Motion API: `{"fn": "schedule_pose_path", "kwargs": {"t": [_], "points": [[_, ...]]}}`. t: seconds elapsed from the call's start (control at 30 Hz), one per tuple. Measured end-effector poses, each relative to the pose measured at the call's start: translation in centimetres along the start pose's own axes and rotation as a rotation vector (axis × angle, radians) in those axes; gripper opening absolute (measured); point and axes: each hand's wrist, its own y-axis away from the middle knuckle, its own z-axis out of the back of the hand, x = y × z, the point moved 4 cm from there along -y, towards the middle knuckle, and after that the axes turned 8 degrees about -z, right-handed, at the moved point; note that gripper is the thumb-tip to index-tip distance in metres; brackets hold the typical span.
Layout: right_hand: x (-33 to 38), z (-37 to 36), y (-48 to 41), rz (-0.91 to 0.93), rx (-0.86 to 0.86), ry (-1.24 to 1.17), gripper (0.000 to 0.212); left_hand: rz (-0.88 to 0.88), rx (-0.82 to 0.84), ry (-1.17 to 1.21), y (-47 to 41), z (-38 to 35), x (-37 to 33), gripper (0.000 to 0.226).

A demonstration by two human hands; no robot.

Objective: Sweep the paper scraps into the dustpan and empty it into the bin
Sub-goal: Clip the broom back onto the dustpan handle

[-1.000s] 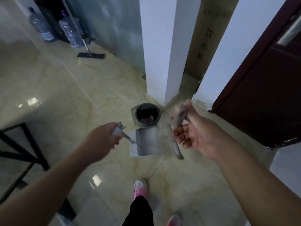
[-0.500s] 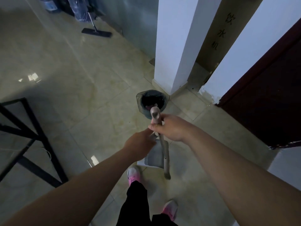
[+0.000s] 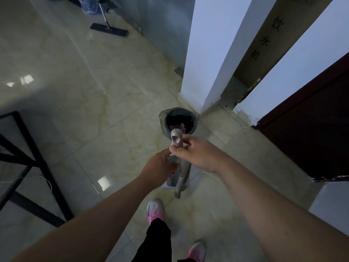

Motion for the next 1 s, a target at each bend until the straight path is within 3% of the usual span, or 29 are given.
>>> {"fn": "schedule_pose_path", "kwargs": {"t": [0.2,0.33,0.43,0.6,0.73,0.83,0.9,1.0], "points": [[-0.6,-1.3,-3.5,-0.061,0.027,-0.139,0.04,0.069,-0.044,0.197,-2.9,-0.3,2.3,0.041],[-3.5,-3.1,-5.1,-0.13,-0.003,-0.232,0.058,0.117,-0.063,0.331,-3.8,-1.9,3.6,0.038],[-4.1,-3.5,-6.0,-0.112,0.03,-0.325,0.063,0.148,-0.09,0.311,-4.7,-1.8,4.4,0.049],[-3.3,-2.8,-7.2,-0.047,0.061,-0.351,0.054,0.163,-0.059,0.167,-5.3,-0.7,3.7,0.035],[-2.3,-3.0,-8.8,0.016,-0.045,-0.202,0.041,0.199,-0.047,0.062,-5.2,0.0,3.2,0.022],[-1.7,-2.6,-9.4,0.184,-0.205,0.12,0.025,0.213,-0.117,0.065,-4.8,-0.3,3.1,0.016],[-1.6,-2.5,-9.2,0.301,-0.159,0.327,0.023,0.235,-0.145,0.056,-4.2,-0.8,3.5,0.018],[-2.4,-2.6,-8.5,0.403,-0.042,0.405,0.025,0.262,-0.118,-0.012,-3.7,-1.8,4.0,0.019]]}}
